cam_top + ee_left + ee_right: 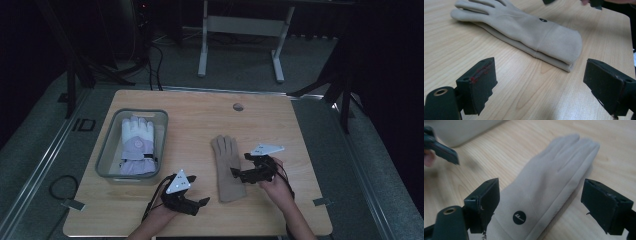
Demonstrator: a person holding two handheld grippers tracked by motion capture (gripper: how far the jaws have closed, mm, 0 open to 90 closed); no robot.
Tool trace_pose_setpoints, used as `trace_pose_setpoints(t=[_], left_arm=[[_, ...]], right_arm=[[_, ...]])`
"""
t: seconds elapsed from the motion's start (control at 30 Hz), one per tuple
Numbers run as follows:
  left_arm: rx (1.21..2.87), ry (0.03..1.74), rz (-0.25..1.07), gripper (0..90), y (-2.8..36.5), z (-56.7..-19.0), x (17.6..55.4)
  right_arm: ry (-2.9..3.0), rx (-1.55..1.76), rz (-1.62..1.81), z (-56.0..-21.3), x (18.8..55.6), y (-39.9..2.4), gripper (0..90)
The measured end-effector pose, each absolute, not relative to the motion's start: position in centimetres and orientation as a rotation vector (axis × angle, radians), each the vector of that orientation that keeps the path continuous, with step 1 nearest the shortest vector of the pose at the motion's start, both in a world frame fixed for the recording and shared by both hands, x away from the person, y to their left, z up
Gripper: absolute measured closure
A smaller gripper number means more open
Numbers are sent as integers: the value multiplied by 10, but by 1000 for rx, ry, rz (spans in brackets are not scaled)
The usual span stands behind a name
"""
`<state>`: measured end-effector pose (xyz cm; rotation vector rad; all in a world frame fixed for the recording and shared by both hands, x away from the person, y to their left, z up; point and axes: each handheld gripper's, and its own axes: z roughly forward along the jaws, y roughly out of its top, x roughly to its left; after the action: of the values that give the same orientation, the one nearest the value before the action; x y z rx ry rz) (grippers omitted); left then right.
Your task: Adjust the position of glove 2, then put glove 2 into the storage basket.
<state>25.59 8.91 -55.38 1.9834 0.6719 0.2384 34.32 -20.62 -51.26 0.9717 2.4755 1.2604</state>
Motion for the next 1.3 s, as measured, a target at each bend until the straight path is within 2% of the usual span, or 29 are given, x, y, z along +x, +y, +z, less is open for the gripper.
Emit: trace_pose_setpoints(t=[0.13,0.27,0.33,0.53,0.57,0.6,0.63,0.73,0.93,0.97,1.1,1.27,1.3], left_arm=[[2015,630,245,117,82,-553,254],[2013,607,217,131,79,-551,254],[2019,590,195,134,76,-550,255],[2033,535,150,148,64,-546,259],[2040,512,141,148,58,-544,262],[2040,512,141,149,58,-544,262],[2045,502,141,150,55,-542,263],[2051,462,136,163,45,-538,268],[2083,404,125,201,27,-537,273],[2103,386,124,211,22,-538,275],[2139,371,104,235,14,-542,280],[2153,380,86,250,11,-547,283],[2162,382,92,250,10,-548,283]], right_arm=[[2492,990,1240,-508,346,-214,156],[2543,1005,1292,-505,347,-218,99],[2548,1003,1315,-506,347,-218,100],[2526,988,1280,-506,355,-215,190],[2504,1008,1293,-504,362,-215,262],[2504,1008,1293,-504,362,-215,262],[2478,1026,1282,-501,370,-215,329],[2452,1056,1288,-499,382,-212,373],[2470,1082,1255,-505,399,-202,367],[2476,1099,1252,-511,407,-198,332],[2503,1162,1236,-528,419,-193,309],[2559,1182,1165,-544,423,-186,313],[2571,1201,1183,-549,423,-185,366]])
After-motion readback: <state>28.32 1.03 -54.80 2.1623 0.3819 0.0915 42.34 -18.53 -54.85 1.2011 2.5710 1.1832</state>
